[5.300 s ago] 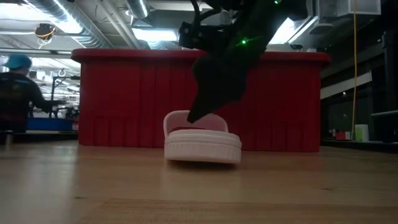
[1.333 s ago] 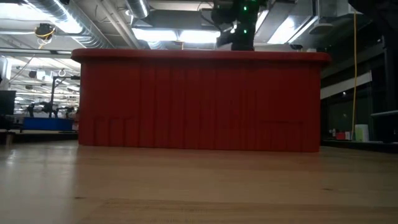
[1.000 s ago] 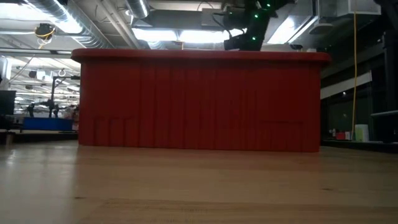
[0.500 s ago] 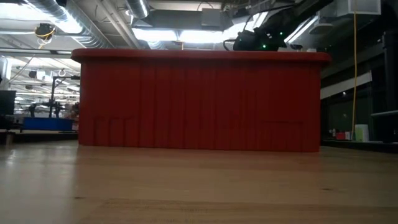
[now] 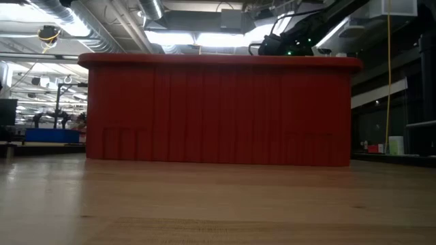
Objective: Pick and place slides into bin
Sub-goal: Put the pink slipper into the red bin
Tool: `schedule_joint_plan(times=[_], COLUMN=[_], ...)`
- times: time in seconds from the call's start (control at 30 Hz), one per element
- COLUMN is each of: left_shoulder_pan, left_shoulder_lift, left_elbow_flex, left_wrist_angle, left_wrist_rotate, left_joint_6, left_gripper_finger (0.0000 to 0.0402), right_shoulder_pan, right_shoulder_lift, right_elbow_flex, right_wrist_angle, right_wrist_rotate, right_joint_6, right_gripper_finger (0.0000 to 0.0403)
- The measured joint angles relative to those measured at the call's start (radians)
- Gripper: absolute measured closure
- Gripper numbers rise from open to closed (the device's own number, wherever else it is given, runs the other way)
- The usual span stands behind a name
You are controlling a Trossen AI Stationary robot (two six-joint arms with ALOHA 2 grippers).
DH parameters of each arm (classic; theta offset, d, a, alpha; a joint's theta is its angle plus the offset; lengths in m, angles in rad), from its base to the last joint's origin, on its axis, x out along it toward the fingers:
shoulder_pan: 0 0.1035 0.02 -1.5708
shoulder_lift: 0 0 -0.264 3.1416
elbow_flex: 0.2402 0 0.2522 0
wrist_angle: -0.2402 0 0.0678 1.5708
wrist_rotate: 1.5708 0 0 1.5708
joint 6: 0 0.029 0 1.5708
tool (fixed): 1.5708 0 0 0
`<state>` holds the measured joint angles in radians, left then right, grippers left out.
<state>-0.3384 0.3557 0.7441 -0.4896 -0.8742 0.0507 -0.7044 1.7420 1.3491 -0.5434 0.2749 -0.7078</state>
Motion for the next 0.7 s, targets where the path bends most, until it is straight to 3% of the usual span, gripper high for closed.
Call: schedule_joint_plan(times=[0.13, 0.3, 0.7], left_shoulder_pan=[0.0, 0.0, 0.0], left_shoulder_lift=[0.0, 0.0, 0.0], left_elbow_flex=[0.0, 0.0, 0.0], left_wrist_angle=[0.0, 0.0, 0.0], left_wrist_rotate=[-0.008, -0.084, -0.077], left_joint_6=[-0.003, -0.004, -0.038], left_gripper_finger=[0.04, 0.04, 0.04], right_shoulder_pan=[-0.015, -0.023, -0.047], right_shoulder_lift=[0.015, 0.065, 0.093], right_elbow_flex=[0.0, 0.0, 0.0], right_wrist_angle=[0.009, 0.007, 0.071], right_wrist_rotate=[-0.062, -0.06, -0.055], right_joint_6=[-0.002, -0.032, -0.089], right_gripper_finger=[0.0392, 0.0392, 0.0392])
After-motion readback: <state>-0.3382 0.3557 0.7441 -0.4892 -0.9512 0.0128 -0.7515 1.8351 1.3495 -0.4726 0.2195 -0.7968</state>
